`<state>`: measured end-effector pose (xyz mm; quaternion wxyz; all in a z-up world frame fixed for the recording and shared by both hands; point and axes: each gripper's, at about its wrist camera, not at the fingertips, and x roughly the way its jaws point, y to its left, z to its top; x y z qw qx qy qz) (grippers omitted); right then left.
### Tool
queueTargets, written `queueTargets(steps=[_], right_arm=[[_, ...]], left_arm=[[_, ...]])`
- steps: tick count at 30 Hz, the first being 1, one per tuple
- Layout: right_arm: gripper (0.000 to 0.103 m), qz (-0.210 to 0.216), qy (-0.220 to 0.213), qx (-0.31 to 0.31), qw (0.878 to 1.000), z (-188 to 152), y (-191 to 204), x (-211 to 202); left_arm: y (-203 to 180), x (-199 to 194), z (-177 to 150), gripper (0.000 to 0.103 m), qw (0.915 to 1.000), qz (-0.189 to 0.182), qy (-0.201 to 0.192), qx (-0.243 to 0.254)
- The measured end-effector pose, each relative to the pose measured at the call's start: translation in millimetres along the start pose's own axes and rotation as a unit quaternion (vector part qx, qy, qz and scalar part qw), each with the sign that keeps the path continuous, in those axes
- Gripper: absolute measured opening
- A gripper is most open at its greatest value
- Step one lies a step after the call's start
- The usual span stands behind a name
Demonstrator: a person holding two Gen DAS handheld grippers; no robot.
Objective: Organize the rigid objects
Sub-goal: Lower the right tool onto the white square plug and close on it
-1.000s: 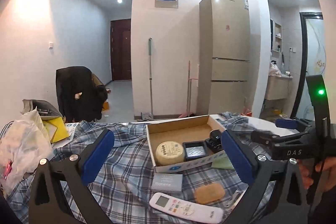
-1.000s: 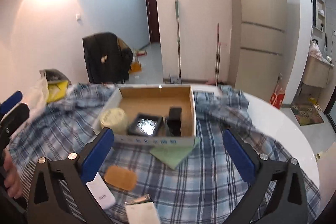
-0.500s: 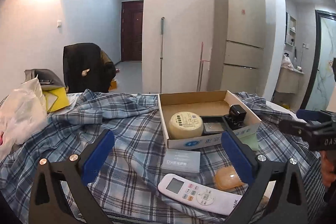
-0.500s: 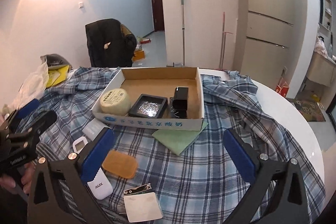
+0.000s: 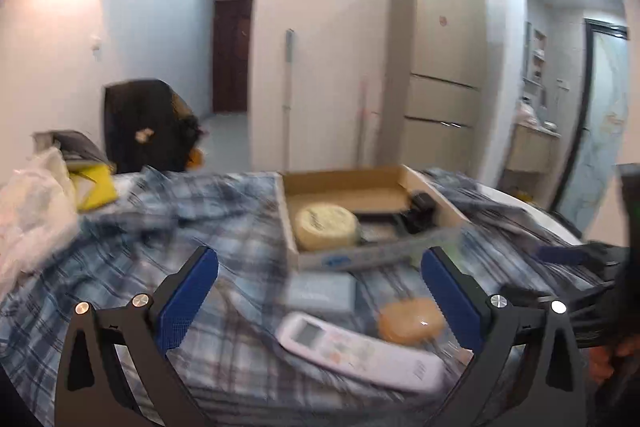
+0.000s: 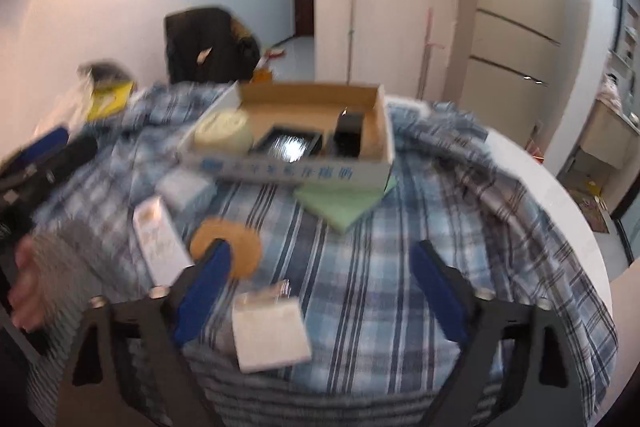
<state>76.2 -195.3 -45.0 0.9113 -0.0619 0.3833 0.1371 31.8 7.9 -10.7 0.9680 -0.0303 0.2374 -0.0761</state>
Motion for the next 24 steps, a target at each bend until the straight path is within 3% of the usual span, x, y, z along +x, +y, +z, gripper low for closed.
queueTargets(steps=[8,18,22,24], right_arm=[[0.078,0.027,0.064,-0.032,0.997,-27.5,6.2,13.1],[0.055,0.059,0.091,-0.006,0.994,-29.8,5.6,27.9],[0.053,0.084,0.096,0.010,0.992,-30.9,2.8,26.0],[0.053,0.077,0.093,-0.001,0.993,-31.9,5.9,24.3]], left_arm=[[1.4,1.2,-14.1,0.103,0.9998,-0.020,-0.001,-0.006],[5.5,9.0,-15.8,0.103,0.9998,-0.003,0.015,-0.014],[8.3,13.0,-16.9,0.103,0.9995,-0.003,0.026,-0.020],[8.6,12.9,-17.1,0.103,0.9994,-0.004,0.026,-0.021]])
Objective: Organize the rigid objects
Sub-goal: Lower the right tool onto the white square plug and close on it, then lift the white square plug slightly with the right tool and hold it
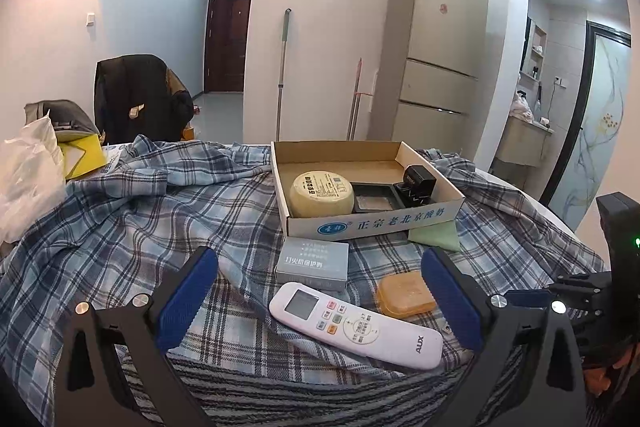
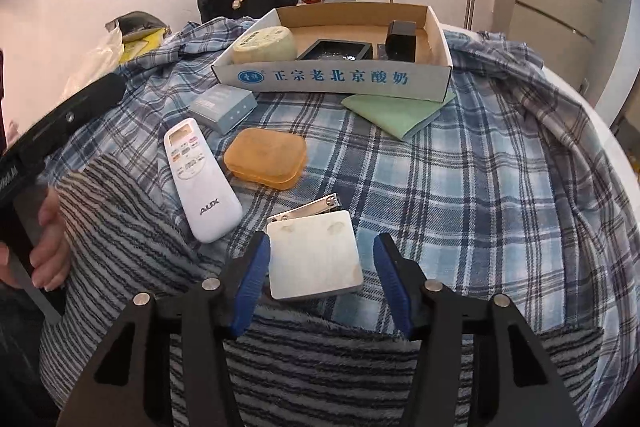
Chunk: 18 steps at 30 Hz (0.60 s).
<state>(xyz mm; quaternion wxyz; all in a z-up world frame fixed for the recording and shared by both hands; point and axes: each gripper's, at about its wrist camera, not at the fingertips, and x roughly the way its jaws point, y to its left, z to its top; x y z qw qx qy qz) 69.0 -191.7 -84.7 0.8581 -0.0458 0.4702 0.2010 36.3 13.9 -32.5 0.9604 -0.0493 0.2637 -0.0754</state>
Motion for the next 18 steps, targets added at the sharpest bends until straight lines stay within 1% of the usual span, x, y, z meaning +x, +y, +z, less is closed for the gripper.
queueTargets(steps=[1,4,7,8,9,12,18], right_arm=[[0.053,-0.007,0.001,-0.009,1.000,-0.8,2.8,0.5],[0.053,-0.009,0.003,-0.016,1.000,-0.8,6.3,3.0],[0.053,0.001,0.009,0.000,1.000,1.7,0.5,4.4],[0.046,0.008,0.009,0.008,1.000,1.8,-1.3,4.4],[0.046,0.009,0.008,0.013,1.000,2.0,-1.8,4.3],[0.046,-0.010,0.001,0.016,1.000,2.1,-3.3,3.8],[0.046,-0.032,-0.004,0.044,0.998,5.6,-20.2,3.2]], left_arm=[[-0.2,0.1,-0.1,0.103,1.0000,0.001,-0.001,0.001],[-0.4,-0.1,0.2,0.103,1.0000,0.001,0.000,0.001],[0.8,0.7,-0.2,0.103,1.0000,0.001,0.001,0.002],[0.4,0.6,-0.3,0.103,1.0000,0.001,0.002,0.002],[1.5,1.3,-0.6,0.103,1.0000,0.001,0.003,0.001],[0.9,1.9,-1.5,0.103,1.0000,0.001,0.006,0.002],[0.6,2.0,-1.5,0.103,1.0000,0.002,0.007,0.004]])
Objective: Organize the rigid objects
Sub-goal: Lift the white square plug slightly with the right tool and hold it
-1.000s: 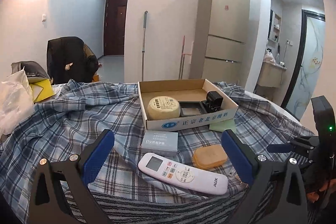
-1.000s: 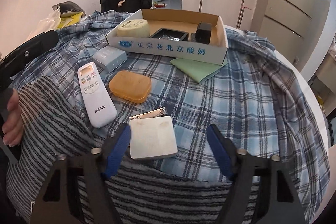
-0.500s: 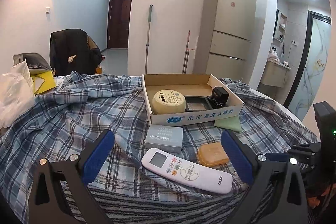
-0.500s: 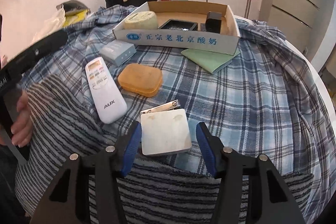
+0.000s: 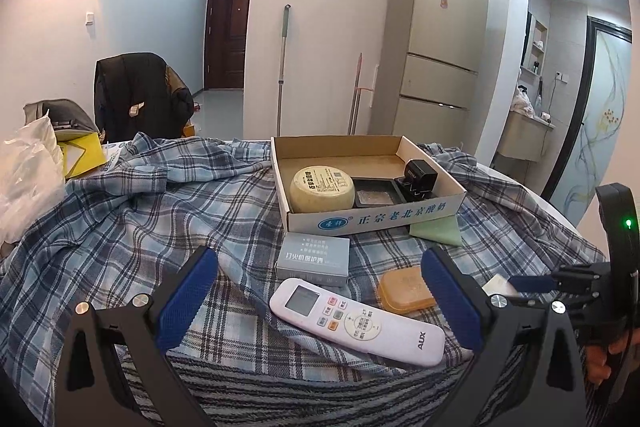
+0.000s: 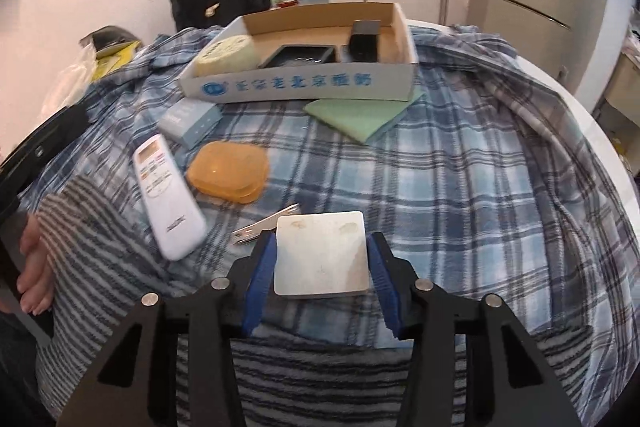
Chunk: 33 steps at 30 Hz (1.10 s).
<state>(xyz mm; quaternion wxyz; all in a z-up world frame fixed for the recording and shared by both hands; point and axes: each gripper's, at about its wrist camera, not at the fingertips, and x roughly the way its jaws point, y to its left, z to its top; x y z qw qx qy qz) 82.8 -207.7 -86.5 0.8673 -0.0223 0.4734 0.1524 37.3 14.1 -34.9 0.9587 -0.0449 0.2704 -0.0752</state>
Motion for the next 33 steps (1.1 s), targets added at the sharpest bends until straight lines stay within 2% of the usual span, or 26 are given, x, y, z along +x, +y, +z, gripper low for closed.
queueTargets(steps=[9,19,23,27,28,30,33], right_arm=[[0.046,0.028,0.010,0.052,0.998,4.2,-22.2,-1.6],[0.046,0.010,0.021,0.021,0.999,6.5,-11.3,0.1],[0.054,-0.016,0.019,0.004,1.000,6.9,-6.4,3.1],[0.055,-0.007,0.030,-0.001,1.000,5.7,-3.1,2.7],[0.055,-0.012,0.032,-0.004,0.999,4.7,-1.5,3.2],[0.064,-0.032,0.033,-0.013,0.999,3.0,2.0,6.6],[0.065,-0.042,0.030,-0.008,0.999,2.6,0.4,8.0]], left_arm=[[1.1,0.7,-0.8,0.103,1.0000,0.002,0.001,-0.003],[0.5,0.9,-0.6,0.103,1.0000,0.002,0.002,-0.002],[0.8,0.2,-1.1,0.103,1.0000,0.000,0.005,0.000],[0.4,0.2,-0.9,0.103,1.0000,0.000,0.008,0.002],[-0.2,0.7,-0.5,0.103,1.0000,0.000,0.008,0.003],[-0.6,1.1,-0.2,0.103,1.0000,0.000,0.008,0.003],[-0.4,1.0,-0.2,0.103,1.0000,0.000,0.007,0.002]])
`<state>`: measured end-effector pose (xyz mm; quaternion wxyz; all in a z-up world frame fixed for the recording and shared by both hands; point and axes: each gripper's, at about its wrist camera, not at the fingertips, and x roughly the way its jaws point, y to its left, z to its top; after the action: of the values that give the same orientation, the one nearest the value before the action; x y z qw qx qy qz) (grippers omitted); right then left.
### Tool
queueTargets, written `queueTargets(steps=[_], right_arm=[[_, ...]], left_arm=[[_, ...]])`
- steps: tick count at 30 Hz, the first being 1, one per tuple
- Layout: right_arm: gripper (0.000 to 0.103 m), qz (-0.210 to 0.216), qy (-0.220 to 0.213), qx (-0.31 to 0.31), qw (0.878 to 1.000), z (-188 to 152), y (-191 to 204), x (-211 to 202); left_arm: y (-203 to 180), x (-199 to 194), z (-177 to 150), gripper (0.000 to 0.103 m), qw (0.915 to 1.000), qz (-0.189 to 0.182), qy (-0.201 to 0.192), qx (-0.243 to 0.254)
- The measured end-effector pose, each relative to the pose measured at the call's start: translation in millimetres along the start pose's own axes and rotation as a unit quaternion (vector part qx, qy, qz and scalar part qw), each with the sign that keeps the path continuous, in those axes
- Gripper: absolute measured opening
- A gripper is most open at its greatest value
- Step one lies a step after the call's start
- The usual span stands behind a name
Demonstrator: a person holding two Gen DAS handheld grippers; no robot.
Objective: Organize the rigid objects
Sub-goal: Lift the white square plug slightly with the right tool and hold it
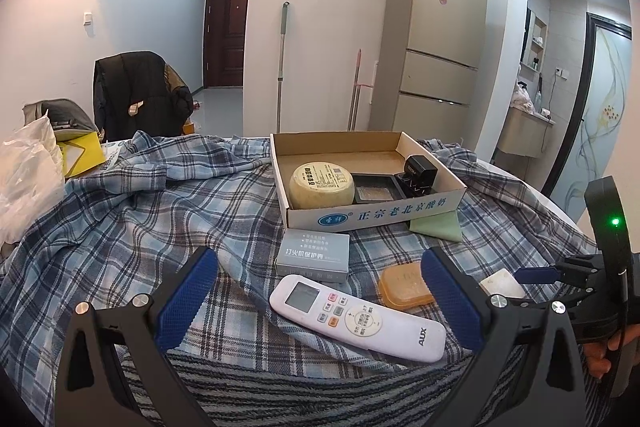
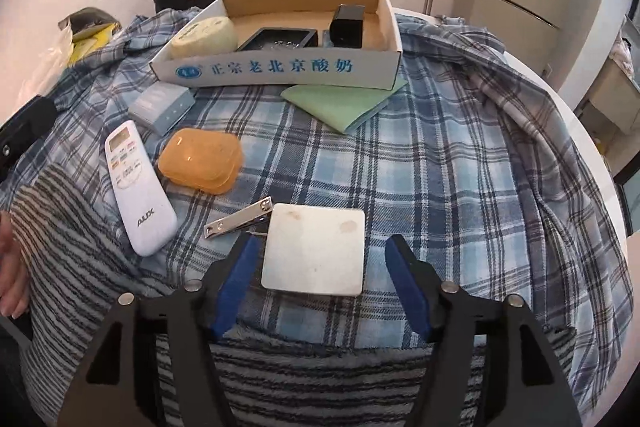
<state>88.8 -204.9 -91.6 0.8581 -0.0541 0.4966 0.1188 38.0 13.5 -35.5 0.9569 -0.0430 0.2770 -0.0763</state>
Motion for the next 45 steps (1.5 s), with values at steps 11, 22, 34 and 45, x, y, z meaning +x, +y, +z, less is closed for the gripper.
queueTargets(steps=[11,22,34,45], right_arm=[[0.048,-0.008,-0.035,0.017,0.999,1.7,-4.1,-10.0],[0.028,-0.031,-0.093,0.012,0.995,23.9,-13.5,-29.5],[0.066,0.018,-0.043,-0.048,0.998,-0.8,-8.8,-20.1],[0.053,0.047,-0.001,-0.096,0.994,-16.0,-18.8,-12.6]], left_arm=[[-0.5,0.4,0.0,0.103,1.0000,0.001,0.000,-0.002],[6.4,1.5,0.0,0.103,0.9999,0.010,0.011,-0.007],[8.0,5.5,-1.1,0.103,0.9997,0.009,0.020,-0.007],[4.1,6.4,-1.9,0.103,0.9997,0.009,0.024,-0.002]])
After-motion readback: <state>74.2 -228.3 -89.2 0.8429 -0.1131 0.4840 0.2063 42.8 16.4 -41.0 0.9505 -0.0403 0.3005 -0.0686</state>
